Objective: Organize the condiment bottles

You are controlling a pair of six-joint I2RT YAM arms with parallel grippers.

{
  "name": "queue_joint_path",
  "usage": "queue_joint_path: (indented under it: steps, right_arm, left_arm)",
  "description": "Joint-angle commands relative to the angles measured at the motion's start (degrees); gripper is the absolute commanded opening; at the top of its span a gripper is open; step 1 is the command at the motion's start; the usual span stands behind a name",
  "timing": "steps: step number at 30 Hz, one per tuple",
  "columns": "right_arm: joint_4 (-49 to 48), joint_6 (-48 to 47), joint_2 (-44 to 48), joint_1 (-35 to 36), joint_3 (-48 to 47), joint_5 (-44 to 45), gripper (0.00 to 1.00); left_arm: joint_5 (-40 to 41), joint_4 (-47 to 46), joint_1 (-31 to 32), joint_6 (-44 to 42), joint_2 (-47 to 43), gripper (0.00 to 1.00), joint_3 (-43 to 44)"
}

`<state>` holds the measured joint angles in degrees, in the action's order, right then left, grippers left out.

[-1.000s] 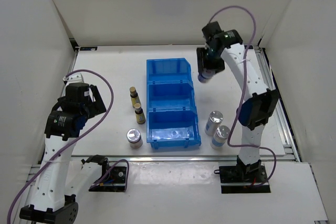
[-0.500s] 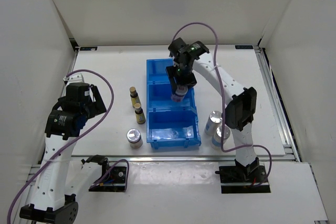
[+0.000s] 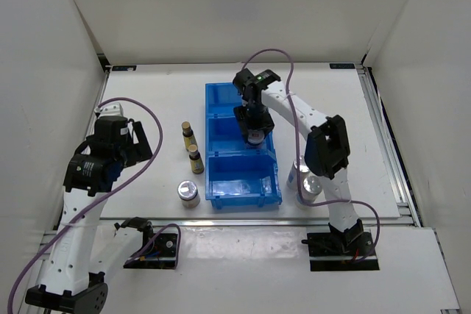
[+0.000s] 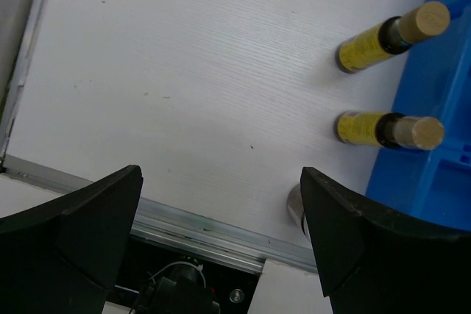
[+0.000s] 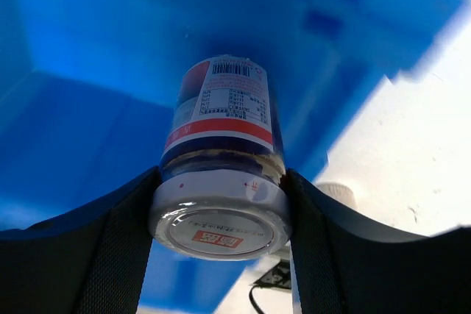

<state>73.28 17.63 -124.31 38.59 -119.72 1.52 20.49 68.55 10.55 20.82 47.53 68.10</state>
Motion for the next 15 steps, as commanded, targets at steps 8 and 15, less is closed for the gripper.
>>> queue_joint_path:
  steps: [8, 15]
  right_arm:
    - [-5.4, 2.1, -3.5, 0.2, 4.4, -1.6, 0.57]
    - [-1.9, 2.1, 1.8, -0.4, -0.5, 4.5, 1.00]
  left_arm:
    - [-23.3, -0.1, 1.1, 0.5, 1.5, 1.00, -2.6]
    - [-31.7, 0.4, 1.1, 9.0, 1.5, 1.00, -9.3]
